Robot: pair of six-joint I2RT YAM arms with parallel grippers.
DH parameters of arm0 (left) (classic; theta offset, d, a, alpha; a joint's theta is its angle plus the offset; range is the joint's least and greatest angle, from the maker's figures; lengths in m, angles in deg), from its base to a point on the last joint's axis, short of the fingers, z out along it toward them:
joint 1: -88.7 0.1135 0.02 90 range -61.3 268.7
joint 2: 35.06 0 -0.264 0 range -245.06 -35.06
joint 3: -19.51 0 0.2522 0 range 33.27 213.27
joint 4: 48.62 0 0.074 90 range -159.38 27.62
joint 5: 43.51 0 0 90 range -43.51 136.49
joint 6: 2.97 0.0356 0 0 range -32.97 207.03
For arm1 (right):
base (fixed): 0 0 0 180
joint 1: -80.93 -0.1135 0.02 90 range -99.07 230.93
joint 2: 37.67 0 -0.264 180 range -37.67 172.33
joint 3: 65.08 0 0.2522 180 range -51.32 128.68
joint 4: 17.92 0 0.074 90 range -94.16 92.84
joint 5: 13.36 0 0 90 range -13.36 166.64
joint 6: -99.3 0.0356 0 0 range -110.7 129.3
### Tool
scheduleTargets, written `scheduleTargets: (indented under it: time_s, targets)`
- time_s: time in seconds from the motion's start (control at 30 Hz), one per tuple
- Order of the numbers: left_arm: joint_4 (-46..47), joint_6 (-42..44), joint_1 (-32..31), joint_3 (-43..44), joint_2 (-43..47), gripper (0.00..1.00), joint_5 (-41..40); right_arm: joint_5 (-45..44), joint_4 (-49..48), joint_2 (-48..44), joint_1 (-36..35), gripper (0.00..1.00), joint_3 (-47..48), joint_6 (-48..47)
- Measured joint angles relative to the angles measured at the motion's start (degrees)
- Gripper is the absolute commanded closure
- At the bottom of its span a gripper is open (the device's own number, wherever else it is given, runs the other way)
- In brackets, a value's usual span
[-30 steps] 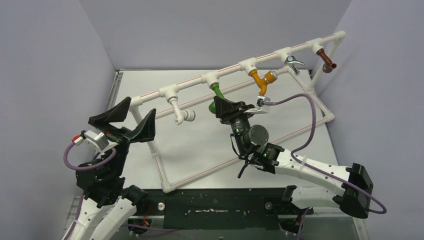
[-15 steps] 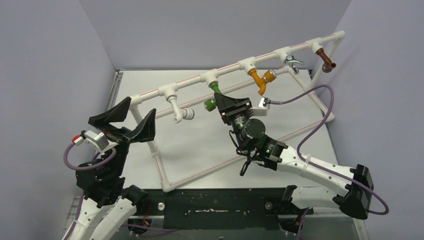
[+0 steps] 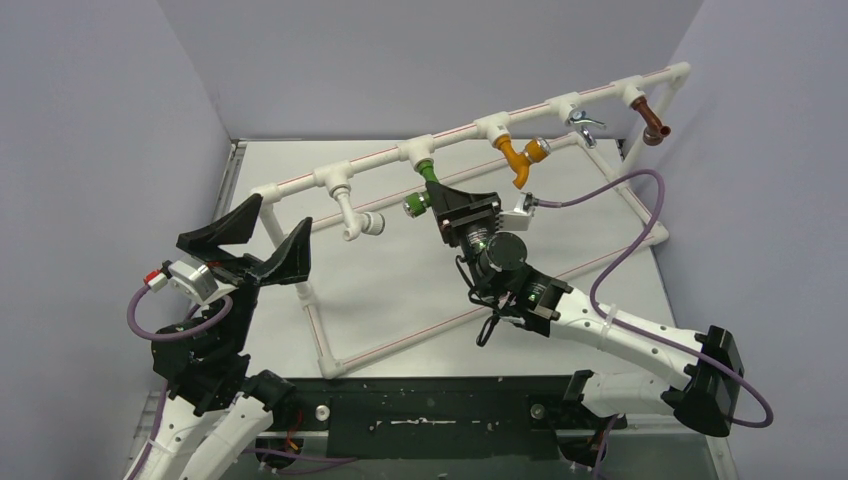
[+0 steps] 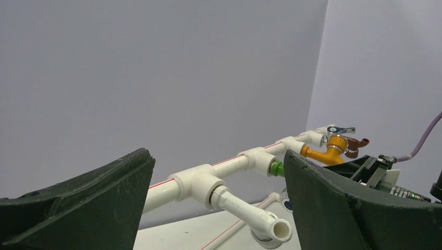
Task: Install the water faucets
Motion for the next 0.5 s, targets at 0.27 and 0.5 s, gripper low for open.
scheduleTargets:
  time_s: [0.27, 0.5]
  targets:
    - [0.0, 0.0, 0.0, 0.0, 0.0, 0.06, 0.0, -2.0, -0.4, 0.0, 2.3, 0.36, 0.1, 0.1]
    - [0.0, 0.0, 0.0, 0.0, 0.0, 0.06, 0.0, -2.5, -0.3, -0.3, 3.9, 0.21, 0.1, -1.6]
